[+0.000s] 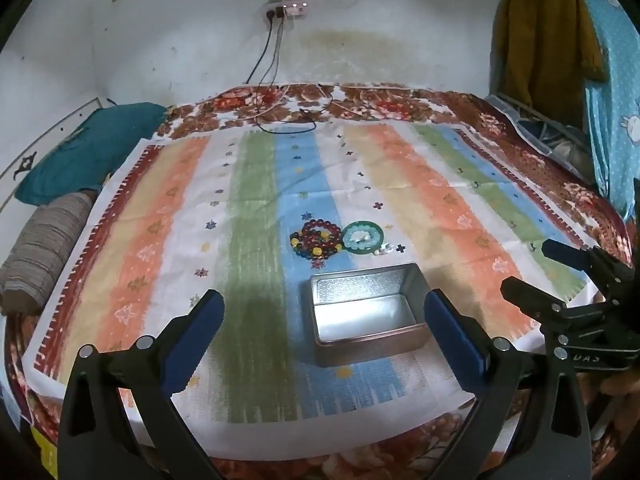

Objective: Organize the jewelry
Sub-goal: 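Move both tools toward the bracelet cluster beside the silver tin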

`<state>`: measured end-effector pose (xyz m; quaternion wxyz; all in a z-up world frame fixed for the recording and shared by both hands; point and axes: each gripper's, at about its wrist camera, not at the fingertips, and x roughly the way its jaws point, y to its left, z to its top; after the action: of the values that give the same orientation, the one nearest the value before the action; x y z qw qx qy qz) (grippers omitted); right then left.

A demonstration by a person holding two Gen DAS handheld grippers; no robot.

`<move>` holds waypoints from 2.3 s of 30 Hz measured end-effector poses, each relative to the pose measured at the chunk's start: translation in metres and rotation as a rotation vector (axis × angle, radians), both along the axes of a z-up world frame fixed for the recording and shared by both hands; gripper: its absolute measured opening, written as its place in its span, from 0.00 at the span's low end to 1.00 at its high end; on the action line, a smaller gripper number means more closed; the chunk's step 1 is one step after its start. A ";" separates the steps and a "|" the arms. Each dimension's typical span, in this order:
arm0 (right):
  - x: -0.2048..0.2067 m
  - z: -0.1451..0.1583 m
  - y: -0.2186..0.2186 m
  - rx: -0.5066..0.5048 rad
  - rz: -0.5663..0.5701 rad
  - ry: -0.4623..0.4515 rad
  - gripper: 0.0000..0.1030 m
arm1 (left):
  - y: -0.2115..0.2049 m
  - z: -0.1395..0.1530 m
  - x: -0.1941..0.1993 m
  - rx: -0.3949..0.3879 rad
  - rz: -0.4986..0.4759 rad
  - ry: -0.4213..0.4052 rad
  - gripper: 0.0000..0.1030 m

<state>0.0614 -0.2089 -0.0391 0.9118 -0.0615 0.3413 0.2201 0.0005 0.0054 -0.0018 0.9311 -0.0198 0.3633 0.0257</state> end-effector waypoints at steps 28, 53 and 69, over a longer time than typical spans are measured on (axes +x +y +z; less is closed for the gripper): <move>0.007 -0.003 -0.002 0.021 -0.018 0.042 0.96 | 0.002 -0.006 0.003 -0.016 0.005 0.043 0.95; 0.035 -0.007 0.007 0.016 -0.017 0.126 0.96 | 0.010 -0.005 0.035 0.047 0.017 0.100 0.95; 0.078 -0.001 0.021 -0.013 -0.010 0.150 0.96 | 0.021 -0.004 0.081 0.020 0.041 0.155 0.95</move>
<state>0.1390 -0.1875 -0.0401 0.8843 -0.0489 0.4105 0.2171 0.0815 0.0265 -0.0061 0.8995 -0.0160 0.4338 0.0498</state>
